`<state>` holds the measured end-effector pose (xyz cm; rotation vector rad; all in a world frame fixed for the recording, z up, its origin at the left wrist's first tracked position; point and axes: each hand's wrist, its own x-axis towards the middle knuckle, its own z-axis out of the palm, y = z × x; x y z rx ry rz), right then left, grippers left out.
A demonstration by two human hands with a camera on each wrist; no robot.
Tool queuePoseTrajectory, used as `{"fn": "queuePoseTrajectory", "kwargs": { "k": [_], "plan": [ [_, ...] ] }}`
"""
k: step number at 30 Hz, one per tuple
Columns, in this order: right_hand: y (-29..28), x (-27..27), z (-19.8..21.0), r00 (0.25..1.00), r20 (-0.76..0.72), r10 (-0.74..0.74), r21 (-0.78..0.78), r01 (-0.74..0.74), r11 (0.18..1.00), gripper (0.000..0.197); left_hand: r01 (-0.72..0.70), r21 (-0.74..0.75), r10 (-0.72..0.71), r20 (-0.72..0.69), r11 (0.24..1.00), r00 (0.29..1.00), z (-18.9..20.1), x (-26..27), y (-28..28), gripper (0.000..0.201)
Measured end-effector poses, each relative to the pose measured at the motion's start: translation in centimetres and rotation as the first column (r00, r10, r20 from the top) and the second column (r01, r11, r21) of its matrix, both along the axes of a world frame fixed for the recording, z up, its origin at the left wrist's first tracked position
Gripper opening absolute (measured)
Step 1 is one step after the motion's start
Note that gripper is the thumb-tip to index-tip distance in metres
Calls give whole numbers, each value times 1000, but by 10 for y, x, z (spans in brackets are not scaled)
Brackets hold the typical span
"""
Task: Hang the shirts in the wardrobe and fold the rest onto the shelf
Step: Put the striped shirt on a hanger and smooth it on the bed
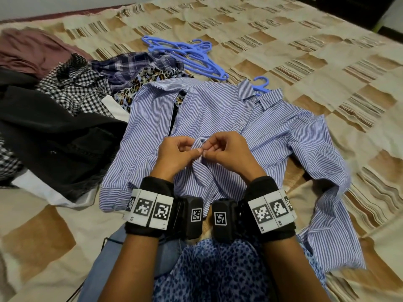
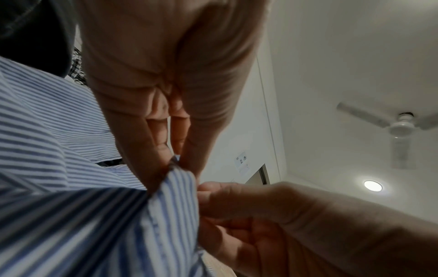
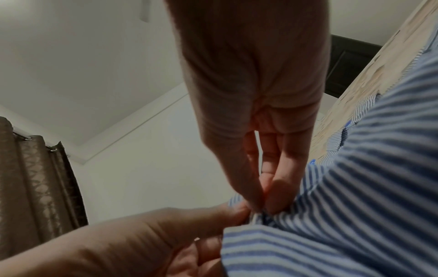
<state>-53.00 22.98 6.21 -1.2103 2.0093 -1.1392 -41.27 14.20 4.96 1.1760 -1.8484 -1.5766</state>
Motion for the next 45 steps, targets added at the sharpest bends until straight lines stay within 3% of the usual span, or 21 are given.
{"fn": "queuePoseTrajectory", "kwargs": {
  "k": [5, 8, 14, 21, 25, 33, 45],
  "plan": [
    [1, -1, -2, 990, -47, -131, -56, 128, 990, 16, 222, 4, -220, 174, 975, 960, 2, 0, 2, 53],
    [2, -2, -1, 990, -22, -140, -60, 139, 988, 17, 249, 54, -255, 181, 967, 950, 3, 4, 1, 57],
    [2, -2, -1, 993, -9, -118, -41, 117, 992, 19, 222, 138, -235, 83, 965, 969, 6, 11, -5, 51],
    [2, -1, -1, 994, 13, -105, 1, 105, 994, 12, 58, 103, -62, 33, 993, 998, 1, 1, 4, 19],
    [2, 2, 0, 994, 52, -99, 41, 97, 994, 9, 35, 81, -37, 27, 996, 999, 1, 1, 3, 19],
    [5, 4, 9, 893, 429, -137, 93, 108, 990, 7, 25, 64, -26, 11, 998, 1000, 4, 1, 4, 24],
    [5, 7, 8, 912, 354, -205, 107, 178, 978, 10, 94, -6, -94, 1, 996, 996, 5, -1, 7, 26]
  ]
}}
